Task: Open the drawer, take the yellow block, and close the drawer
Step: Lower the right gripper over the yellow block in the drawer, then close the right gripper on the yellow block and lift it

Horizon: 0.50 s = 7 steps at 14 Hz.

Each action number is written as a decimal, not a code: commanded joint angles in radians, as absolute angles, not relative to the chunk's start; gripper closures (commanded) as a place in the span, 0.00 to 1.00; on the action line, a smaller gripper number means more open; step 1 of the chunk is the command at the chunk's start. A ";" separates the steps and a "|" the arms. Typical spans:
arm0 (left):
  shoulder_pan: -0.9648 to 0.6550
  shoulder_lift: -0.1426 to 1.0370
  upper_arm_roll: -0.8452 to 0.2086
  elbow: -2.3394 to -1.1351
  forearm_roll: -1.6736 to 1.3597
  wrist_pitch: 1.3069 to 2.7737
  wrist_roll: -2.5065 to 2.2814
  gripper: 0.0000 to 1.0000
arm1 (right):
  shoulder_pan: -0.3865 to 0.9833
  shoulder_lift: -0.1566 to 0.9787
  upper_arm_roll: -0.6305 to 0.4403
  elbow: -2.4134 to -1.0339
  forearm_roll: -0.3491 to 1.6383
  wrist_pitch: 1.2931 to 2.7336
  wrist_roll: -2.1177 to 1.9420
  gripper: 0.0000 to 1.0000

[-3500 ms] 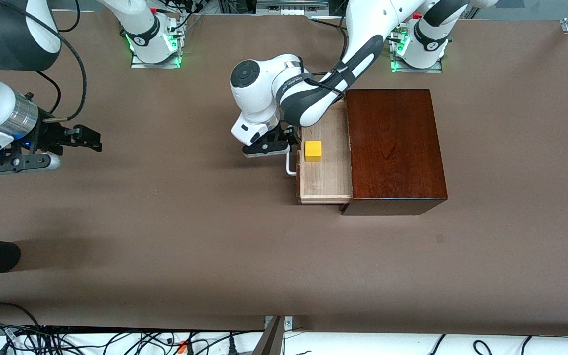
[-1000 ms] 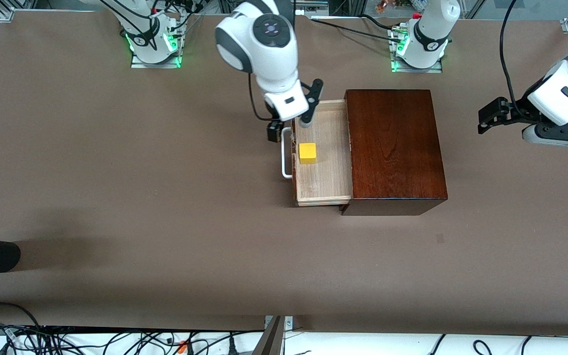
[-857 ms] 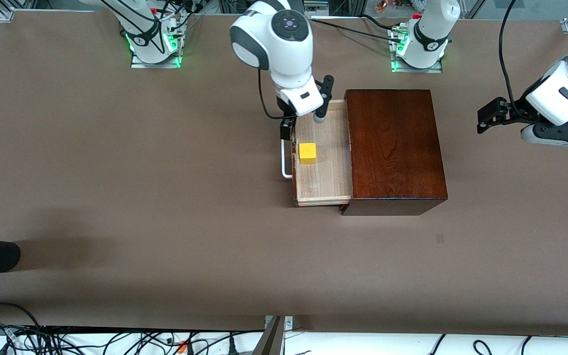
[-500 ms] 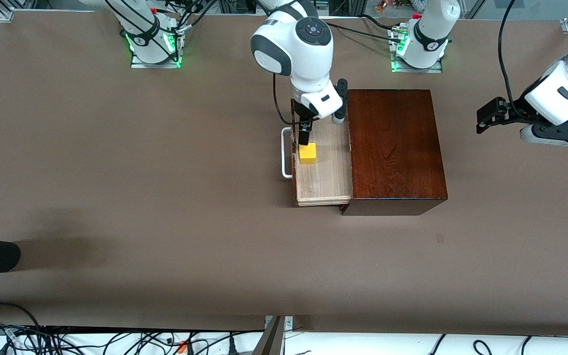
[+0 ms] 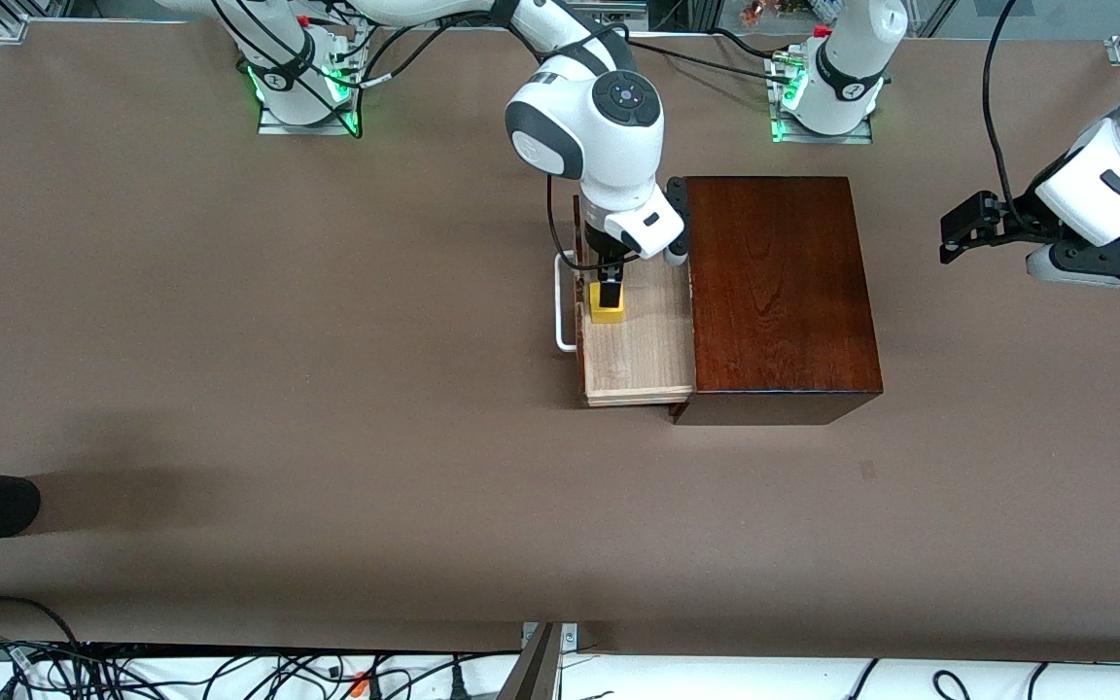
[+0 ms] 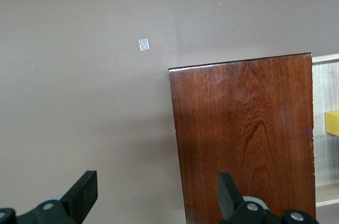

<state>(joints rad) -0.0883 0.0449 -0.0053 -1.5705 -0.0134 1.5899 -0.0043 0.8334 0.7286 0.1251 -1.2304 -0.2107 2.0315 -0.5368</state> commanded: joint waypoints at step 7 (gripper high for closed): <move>-0.092 0.038 0.000 -1.574 -0.029 1.597 0.008 0.00 | 0.828 0.788 0.120 -1.193 -0.232 2.068 -0.568 0.00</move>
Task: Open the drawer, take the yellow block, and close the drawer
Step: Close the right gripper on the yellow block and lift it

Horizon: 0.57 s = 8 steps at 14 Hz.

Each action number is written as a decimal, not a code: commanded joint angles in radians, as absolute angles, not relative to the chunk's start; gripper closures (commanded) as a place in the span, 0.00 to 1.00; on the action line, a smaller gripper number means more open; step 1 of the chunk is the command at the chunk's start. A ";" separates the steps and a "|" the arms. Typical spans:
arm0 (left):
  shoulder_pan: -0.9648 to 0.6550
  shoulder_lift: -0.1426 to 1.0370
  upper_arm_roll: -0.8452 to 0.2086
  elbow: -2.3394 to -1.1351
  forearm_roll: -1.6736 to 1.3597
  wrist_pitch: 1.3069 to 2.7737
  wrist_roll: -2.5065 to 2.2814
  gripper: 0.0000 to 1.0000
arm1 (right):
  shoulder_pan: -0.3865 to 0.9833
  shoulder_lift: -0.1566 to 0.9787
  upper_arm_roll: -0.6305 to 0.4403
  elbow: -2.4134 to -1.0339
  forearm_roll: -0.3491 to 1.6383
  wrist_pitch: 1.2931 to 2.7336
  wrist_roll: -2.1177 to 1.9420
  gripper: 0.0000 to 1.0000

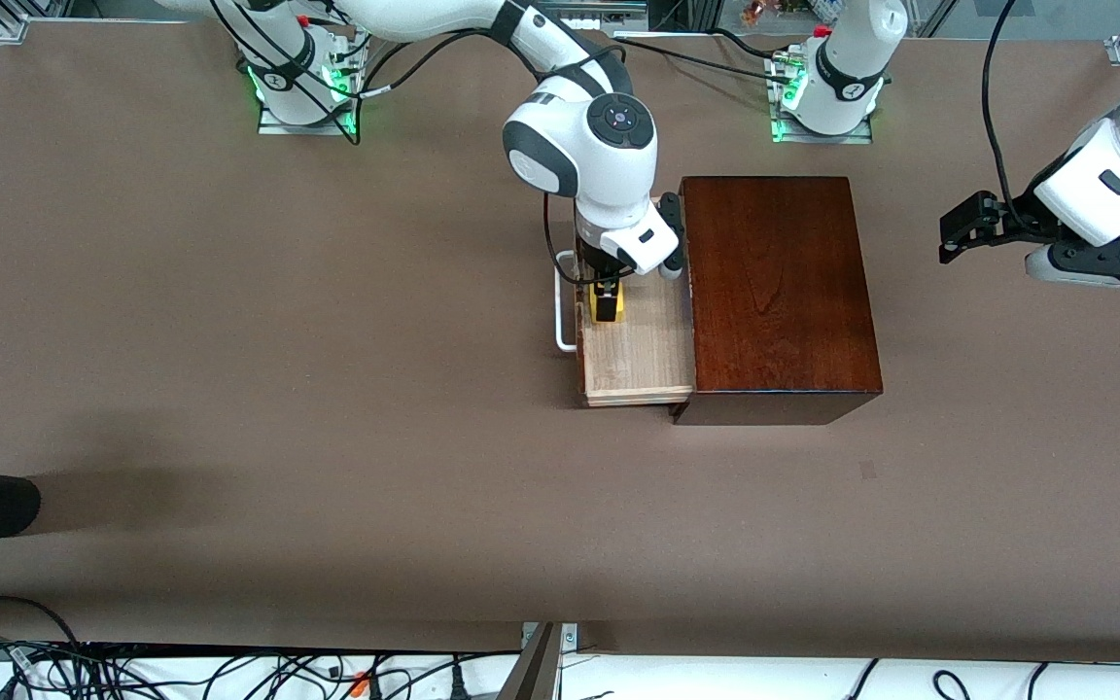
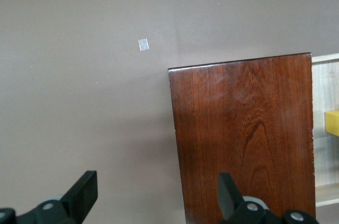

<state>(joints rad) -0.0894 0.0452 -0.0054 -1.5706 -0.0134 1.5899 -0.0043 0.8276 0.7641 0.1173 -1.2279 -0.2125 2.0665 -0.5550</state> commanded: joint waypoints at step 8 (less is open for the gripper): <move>-0.094 0.038 -0.002 -1.566 -0.028 1.595 0.014 0.00 | 0.830 0.795 0.120 -1.195 -0.230 2.077 -0.552 0.66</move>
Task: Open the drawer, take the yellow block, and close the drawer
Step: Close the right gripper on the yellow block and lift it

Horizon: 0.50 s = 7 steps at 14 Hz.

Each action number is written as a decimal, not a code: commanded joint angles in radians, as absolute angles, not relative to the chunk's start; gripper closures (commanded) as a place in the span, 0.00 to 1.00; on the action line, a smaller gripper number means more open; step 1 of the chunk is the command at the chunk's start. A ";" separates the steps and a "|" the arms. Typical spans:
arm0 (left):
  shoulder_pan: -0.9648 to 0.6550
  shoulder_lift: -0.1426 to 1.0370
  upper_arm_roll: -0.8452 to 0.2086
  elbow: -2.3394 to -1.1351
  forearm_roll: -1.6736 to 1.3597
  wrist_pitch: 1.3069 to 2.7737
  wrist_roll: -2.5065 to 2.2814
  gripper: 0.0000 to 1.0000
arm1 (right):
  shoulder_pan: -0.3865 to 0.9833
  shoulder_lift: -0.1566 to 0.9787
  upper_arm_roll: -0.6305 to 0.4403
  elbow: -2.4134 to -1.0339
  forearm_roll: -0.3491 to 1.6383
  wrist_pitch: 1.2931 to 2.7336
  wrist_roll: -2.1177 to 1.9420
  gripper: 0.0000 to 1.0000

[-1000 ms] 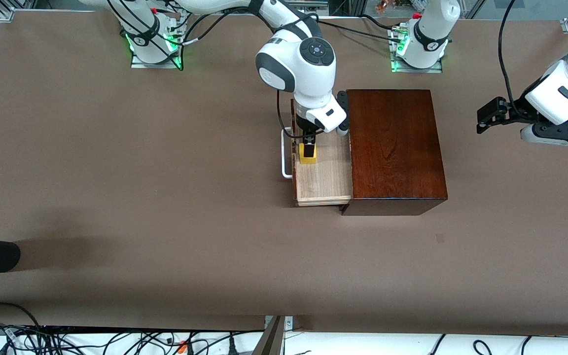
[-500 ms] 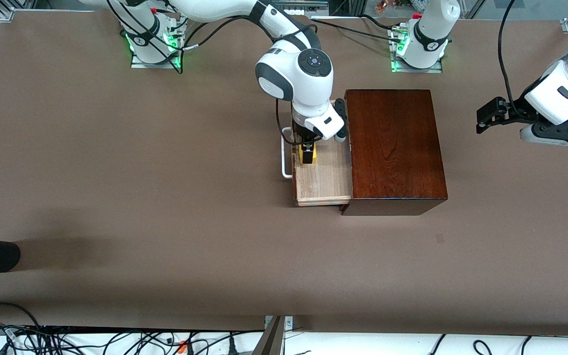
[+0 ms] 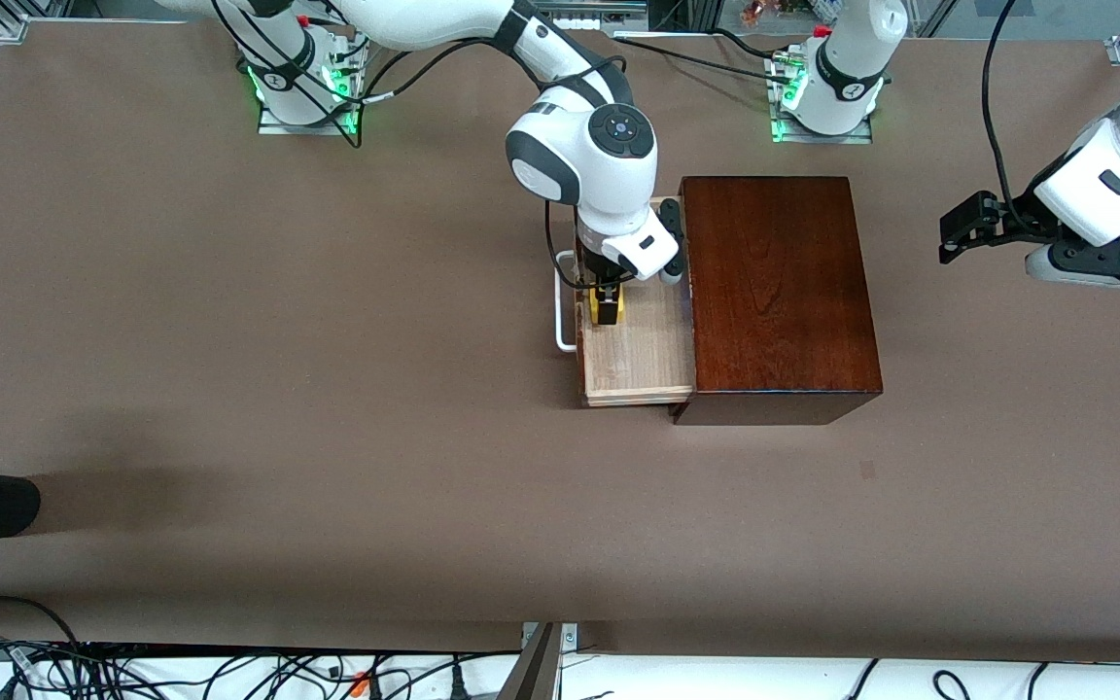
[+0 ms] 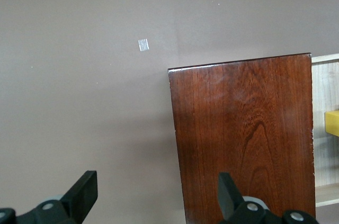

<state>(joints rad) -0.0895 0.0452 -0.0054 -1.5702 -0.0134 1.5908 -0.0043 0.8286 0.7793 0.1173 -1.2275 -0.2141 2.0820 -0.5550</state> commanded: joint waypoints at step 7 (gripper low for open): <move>-0.094 0.049 -0.003 -1.562 -0.020 1.562 0.021 0.00 | 0.828 0.773 0.114 -1.113 -0.222 1.947 -0.488 1.00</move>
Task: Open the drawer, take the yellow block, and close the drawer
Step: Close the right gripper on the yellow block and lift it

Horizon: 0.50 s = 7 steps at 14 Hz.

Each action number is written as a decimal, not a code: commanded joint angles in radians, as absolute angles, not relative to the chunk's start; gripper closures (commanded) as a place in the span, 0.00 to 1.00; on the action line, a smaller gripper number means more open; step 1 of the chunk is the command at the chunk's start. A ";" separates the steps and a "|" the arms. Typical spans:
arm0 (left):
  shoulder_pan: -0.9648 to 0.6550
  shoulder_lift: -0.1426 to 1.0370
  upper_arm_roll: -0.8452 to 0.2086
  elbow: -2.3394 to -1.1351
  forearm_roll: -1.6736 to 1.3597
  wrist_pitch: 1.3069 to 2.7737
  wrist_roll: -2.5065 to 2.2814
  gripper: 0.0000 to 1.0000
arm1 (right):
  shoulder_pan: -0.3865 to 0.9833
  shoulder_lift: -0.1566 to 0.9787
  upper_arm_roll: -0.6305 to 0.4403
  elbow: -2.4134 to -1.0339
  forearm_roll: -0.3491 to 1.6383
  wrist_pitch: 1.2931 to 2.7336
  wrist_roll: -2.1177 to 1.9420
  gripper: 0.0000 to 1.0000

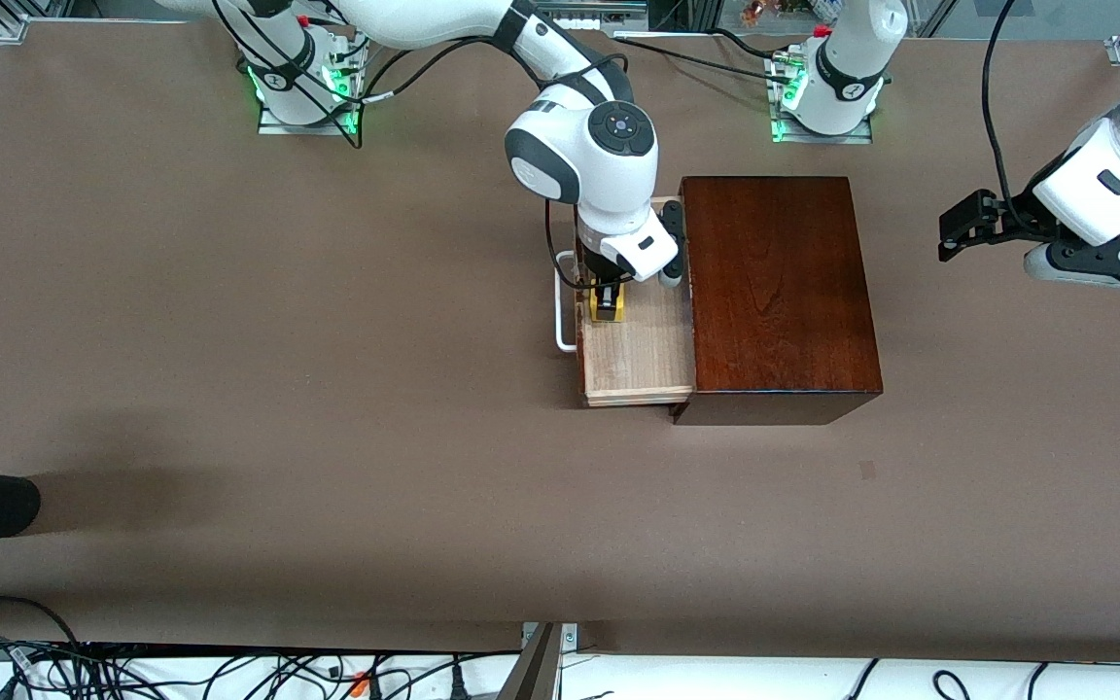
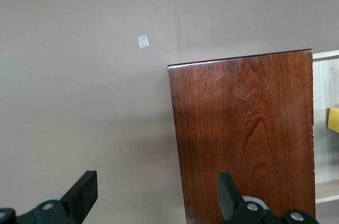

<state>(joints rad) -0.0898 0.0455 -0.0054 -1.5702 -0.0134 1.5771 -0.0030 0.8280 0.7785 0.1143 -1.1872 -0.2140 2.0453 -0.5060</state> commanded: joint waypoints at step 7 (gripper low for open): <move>-0.109 0.060 -0.043 -1.526 -0.021 1.562 0.018 0.00 | 0.720 0.637 0.114 -1.034 -0.094 1.766 -0.483 1.00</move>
